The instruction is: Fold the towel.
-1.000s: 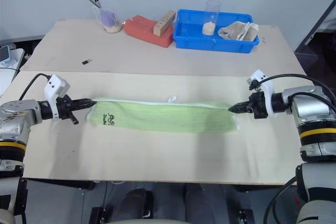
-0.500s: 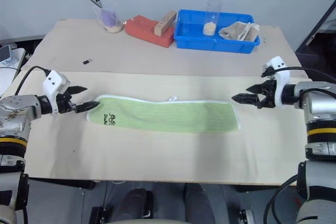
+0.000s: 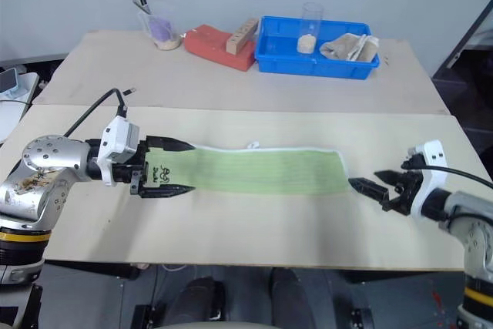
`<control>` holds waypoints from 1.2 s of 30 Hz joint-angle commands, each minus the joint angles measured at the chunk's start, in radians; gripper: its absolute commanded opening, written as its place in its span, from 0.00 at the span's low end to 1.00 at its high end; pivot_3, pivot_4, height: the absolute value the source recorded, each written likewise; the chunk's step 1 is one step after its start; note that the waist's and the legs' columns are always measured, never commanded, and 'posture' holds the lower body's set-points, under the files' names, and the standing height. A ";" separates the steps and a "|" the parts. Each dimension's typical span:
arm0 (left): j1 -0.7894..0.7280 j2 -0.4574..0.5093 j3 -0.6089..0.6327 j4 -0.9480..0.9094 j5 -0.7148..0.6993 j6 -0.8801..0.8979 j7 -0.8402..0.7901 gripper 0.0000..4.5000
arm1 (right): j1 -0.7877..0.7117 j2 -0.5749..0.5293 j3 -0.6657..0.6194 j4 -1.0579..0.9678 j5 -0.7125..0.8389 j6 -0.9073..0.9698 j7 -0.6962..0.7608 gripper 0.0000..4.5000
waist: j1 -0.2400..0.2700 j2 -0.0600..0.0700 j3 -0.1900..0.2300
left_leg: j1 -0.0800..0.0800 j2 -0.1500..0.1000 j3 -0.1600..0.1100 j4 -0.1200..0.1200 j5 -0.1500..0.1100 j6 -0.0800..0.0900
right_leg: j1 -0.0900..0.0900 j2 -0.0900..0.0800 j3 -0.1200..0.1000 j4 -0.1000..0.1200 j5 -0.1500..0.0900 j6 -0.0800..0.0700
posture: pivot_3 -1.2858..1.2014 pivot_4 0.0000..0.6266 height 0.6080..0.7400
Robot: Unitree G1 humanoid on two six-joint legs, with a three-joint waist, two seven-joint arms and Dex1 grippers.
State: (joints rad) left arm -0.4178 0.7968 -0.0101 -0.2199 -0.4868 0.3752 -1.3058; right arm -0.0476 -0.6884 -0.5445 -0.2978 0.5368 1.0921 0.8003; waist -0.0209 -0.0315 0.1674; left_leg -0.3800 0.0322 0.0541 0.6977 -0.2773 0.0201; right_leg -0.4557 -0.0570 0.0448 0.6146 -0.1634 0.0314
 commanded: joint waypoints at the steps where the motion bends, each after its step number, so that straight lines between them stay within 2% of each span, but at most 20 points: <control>1: -0.021 -0.006 -0.004 -0.039 -0.040 0.024 -0.001 1.00 | 0.023 0.037 -0.065 -0.085 0.055 0.079 -0.090 0.99 | -0.003 0.000 0.000 | 0.000 0.000 0.000 0.000 0.000 0.000 | 0.000 0.000 0.000 0.000 0.000 0.000 | 0.52 0.24 0.80; 6: -0.026 -0.030 -0.026 -0.036 -0.034 0.013 0.003 1.00 | -0.023 0.155 -0.096 -0.092 0.127 0.174 -0.215 0.99 | -0.008 0.000 0.000 | 0.006 0.001 -0.001 0.000 0.001 0.001 | 0.000 0.002 0.001 0.001 0.001 -0.001 | 0.52 0.24 0.80; 9: -0.028 -0.039 -0.032 -0.033 -0.028 0.002 0.007 1.00 | -0.070 0.211 -0.122 -0.073 0.163 0.226 -0.279 0.80 | -0.013 0.000 0.000 | 0.006 0.000 -0.001 0.000 0.001 0.001 | 0.000 0.002 0.002 0.000 0.001 -0.001 | 0.52 0.24 0.80; 15: -0.010 -0.043 -0.035 -0.048 -0.025 -0.010 0.014 1.00 | -0.090 0.245 -0.119 -0.069 0.191 0.309 -0.356 0.36 | -0.008 0.000 0.000 | 0.002 0.000 -0.003 -0.001 0.001 0.001 | 0.000 0.002 0.002 -0.004 0.001 -0.001 | 0.52 0.24 0.80; 22: 0.003 -0.057 -0.038 -0.072 -0.038 -0.003 0.037 1.00 | -0.190 0.356 -0.184 -0.029 0.227 0.356 -0.460 0.36 | -0.015 0.000 0.000 | 0.001 0.000 -0.004 -0.001 0.001 0.001 | 0.000 0.002 0.002 -0.003 0.001 -0.001 | 0.52 0.24 0.80; 34: 0.012 -0.064 -0.044 -0.067 -0.028 -0.016 0.045 1.00 | -0.221 0.383 -0.250 0.040 0.242 0.326 -0.550 0.36 | -0.019 0.000 0.000 | 0.001 -0.001 -0.005 -0.001 0.001 0.001 | 0.000 0.003 0.002 -0.004 0.001 -0.001 | 0.52 0.24 0.80; 35: 0.014 -0.064 -0.045 -0.067 -0.028 -0.017 0.046 1.00 | -0.218 0.381 -0.252 0.041 0.239 0.326 -0.558 0.24 | -0.020 0.000 0.000 | 0.001 -0.001 -0.005 -0.001 0.001 0.001 | 0.000 0.003 0.002 -0.004 0.001 -0.001 | 0.52 0.24 0.80; 36: 0.016 -0.064 -0.045 -0.067 -0.027 -0.017 0.048 1.00 | -0.213 0.376 -0.253 0.036 0.250 0.328 -0.552 0.17 | -0.020 0.000 0.000 | 0.001 -0.001 -0.005 -0.001 0.001 0.001 | 0.000 0.003 0.002 -0.004 0.001 -0.001 | 0.52 0.24 0.80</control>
State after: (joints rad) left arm -0.4040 0.7369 -0.0589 -0.2621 -0.5108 0.3748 -1.2645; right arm -0.2608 -0.2965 -0.7705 -0.2426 0.7658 1.4357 0.2509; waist -0.0408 -0.0311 0.1671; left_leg -0.3793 0.0316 0.0490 0.6961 -0.2764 0.0211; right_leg -0.4561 -0.0543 0.0469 0.6109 -0.1628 0.0304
